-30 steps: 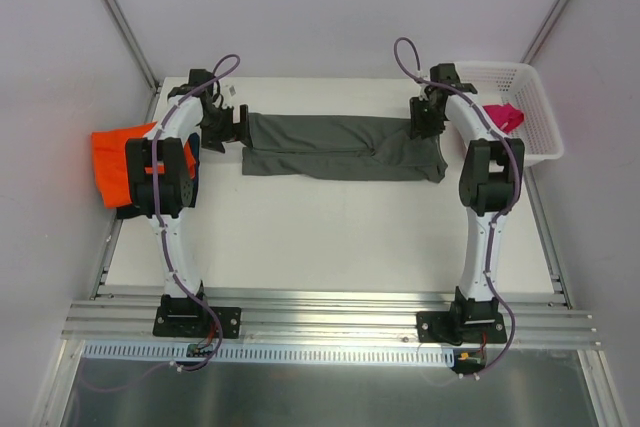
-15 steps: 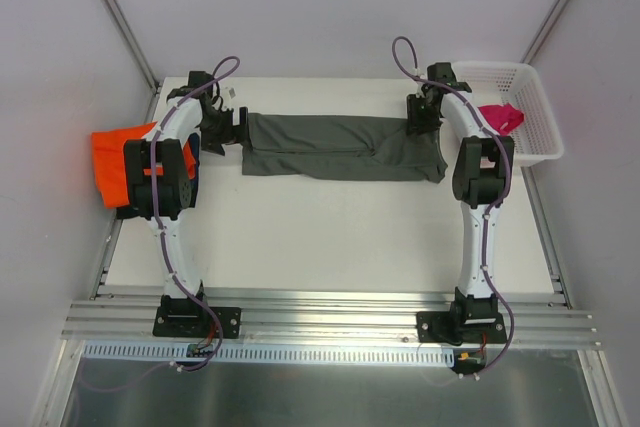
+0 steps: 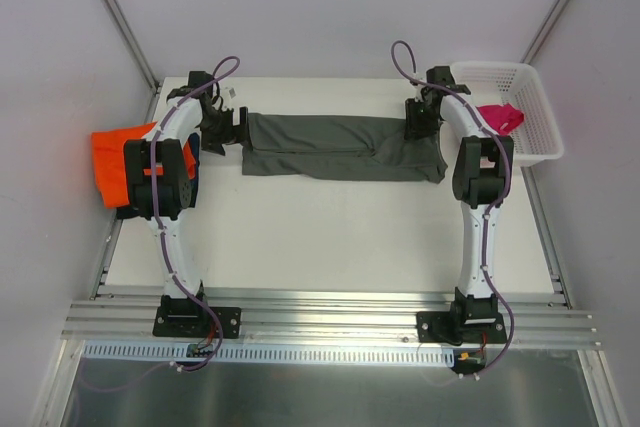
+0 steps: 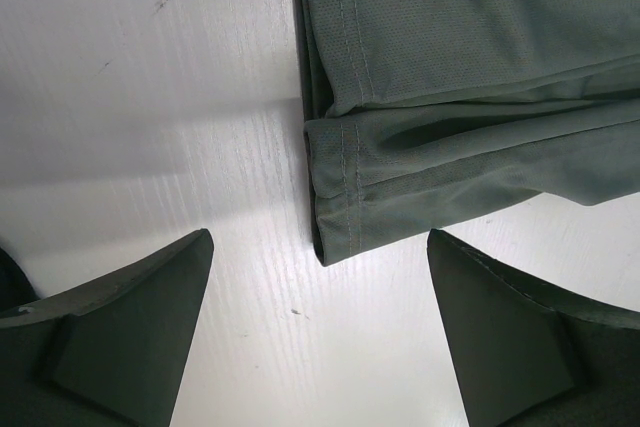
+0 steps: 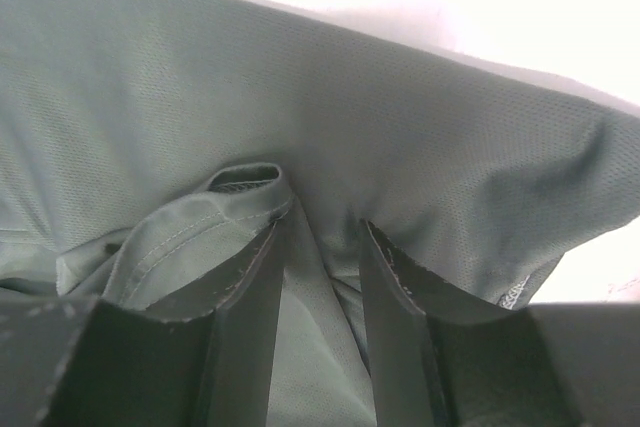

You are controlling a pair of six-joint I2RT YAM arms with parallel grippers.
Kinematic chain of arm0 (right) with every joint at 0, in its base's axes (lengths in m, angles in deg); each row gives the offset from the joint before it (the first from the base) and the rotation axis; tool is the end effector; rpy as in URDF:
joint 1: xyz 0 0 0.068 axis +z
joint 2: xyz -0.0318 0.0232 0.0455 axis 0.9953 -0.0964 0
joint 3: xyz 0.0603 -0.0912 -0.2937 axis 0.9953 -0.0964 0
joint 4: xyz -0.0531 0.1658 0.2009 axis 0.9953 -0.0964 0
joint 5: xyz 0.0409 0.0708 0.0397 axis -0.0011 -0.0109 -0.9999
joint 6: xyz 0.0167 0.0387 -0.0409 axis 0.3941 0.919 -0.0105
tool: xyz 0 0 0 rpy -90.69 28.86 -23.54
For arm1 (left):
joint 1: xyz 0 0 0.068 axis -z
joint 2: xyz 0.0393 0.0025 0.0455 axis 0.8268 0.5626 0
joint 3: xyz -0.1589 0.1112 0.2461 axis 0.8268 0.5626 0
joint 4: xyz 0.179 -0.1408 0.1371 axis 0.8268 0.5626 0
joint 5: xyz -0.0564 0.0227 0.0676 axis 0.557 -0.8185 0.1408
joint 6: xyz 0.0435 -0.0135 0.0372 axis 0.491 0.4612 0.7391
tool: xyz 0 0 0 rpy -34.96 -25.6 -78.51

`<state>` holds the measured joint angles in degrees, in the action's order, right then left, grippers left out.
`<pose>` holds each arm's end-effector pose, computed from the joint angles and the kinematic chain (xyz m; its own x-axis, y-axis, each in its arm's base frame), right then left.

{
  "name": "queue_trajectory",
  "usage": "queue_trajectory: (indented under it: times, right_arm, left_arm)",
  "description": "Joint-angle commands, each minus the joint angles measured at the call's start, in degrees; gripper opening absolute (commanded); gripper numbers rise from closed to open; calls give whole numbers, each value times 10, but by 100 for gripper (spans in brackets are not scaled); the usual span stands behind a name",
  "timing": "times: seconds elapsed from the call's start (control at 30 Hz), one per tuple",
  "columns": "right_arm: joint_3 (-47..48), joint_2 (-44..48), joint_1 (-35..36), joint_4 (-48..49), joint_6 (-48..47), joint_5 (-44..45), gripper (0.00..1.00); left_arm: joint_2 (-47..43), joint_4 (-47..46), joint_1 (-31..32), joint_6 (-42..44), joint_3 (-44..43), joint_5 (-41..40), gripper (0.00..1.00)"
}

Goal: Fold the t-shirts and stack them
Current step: Fold the other side of the tshirt into a rectangle

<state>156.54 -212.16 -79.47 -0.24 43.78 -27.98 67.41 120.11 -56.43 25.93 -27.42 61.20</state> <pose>0.5656 0.0572 0.2018 -0.7393 -0.3562 -0.5715 -0.4211 0.9068 -0.0204 0.4858 -0.0086 0.2401 -0.8873 -0.0416 -0.4592 0.1162 0.9436 -0.3101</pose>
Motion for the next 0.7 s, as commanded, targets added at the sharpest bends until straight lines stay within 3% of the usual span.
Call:
queue_trajectory:
  times: [0.0,0.67]
  right_arm:
    - [-2,48,2,-3,-3,1,39]
    - [-14,70,8,7,20,-38,36]
  left_arm:
    - [-17,3,5,-3,-11,20,89]
    - [-32,3,5,-10,2,35,89]
